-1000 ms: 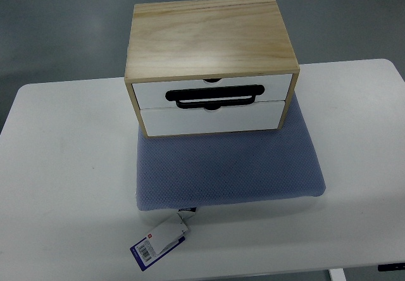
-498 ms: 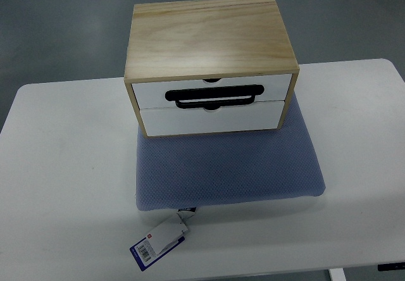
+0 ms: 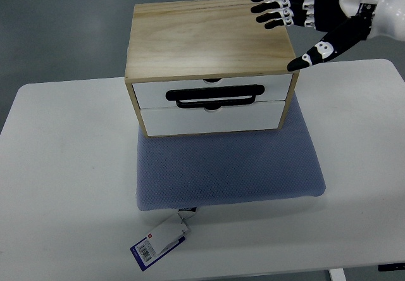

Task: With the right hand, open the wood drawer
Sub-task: 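Reach the right hand down to the upper drawer's black handle, then hook the right hand fingers around the black bar handle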

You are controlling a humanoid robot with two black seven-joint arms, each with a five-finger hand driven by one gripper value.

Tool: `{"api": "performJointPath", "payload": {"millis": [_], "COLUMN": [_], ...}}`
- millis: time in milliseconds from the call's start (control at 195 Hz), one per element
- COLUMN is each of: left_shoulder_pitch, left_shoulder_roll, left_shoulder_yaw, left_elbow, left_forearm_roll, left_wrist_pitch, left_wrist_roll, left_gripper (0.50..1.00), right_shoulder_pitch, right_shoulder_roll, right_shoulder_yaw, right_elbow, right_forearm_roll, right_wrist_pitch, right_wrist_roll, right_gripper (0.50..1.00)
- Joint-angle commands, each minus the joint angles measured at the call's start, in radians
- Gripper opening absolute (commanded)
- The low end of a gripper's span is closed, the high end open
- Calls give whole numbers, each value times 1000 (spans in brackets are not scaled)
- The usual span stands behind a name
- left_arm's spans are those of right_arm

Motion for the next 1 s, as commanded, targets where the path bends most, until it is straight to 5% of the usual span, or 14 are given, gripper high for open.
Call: {"api": "performJointPath", "payload": {"millis": [0,200,364,995], "left_shoulder_pitch": [-1,-1,1,-1], "left_shoulder_roll": [0,0,0,0], "left_shoulder_yaw": [0,0,0,0], "left_elbow": [0,0,0,0], "left_forearm_roll": [0,0,0,0], "left_wrist_pitch": [0,0,0,0], "left_wrist_roll": [0,0,0,0], "left_gripper": [1000,1000,1000,1000], "right_shoulder_pitch": [-5,-20,-42,-43], "right_shoulder_roll": [110,222,245,294], "right_shoulder_yaw": [-12,-18,-33,-92], "right_elbow": [4,-13,-28,-76], "right_forearm_roll": [-107,-213,-258,-390], "right_wrist_pitch": [0,0,0,0], "right_wrist_roll": [-24,-38,-94,-95], "right_gripper": [950,948,948,950]}}
